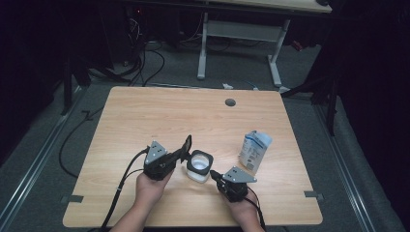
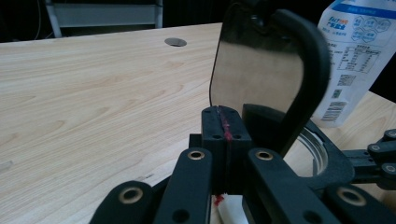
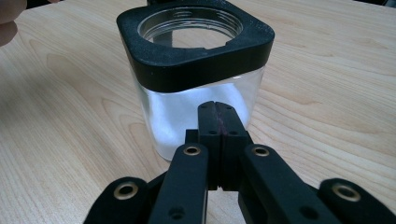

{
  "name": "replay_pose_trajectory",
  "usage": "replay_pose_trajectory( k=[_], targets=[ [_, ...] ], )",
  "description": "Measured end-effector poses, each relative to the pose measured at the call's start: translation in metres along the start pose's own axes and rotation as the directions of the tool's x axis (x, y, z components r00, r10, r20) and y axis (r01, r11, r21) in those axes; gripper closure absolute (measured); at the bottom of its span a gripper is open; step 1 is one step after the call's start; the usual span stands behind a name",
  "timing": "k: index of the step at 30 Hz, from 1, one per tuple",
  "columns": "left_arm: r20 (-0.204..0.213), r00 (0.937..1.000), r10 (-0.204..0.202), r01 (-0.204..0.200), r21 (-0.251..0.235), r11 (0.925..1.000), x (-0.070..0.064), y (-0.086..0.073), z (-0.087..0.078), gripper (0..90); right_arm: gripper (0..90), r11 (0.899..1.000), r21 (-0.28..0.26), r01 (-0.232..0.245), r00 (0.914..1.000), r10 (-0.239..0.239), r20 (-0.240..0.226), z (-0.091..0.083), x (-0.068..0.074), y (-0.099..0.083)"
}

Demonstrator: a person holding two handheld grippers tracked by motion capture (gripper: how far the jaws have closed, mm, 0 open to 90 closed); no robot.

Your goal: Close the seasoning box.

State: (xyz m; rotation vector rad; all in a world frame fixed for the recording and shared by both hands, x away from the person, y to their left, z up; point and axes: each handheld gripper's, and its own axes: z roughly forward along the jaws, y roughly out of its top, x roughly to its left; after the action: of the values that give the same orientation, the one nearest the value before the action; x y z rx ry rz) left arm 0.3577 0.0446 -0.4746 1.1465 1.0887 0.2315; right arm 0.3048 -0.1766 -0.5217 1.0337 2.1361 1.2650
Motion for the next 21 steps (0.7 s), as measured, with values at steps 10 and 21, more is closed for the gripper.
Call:
replay_pose_trajectory(
  k=[10,21],
  targets=[
    [0.019,0.9998,0.006,-0.006,0.006,1.0,-0.0055,-0.0044,-0.0004,89.9,90.0,1.0,0.0,-0.002,1.0,0.002,0.0,-0.0003,0.0006,-0.0002],
    [0.024,0.9994,0.026,-0.026,0.005,0.9996,-0.007,-0.0057,-0.0058,89.9,90.0,1.0,0.001,0.002,1.0,-0.002,-0.001,-0.0002,0.0008,-0.0005]
  ],
)
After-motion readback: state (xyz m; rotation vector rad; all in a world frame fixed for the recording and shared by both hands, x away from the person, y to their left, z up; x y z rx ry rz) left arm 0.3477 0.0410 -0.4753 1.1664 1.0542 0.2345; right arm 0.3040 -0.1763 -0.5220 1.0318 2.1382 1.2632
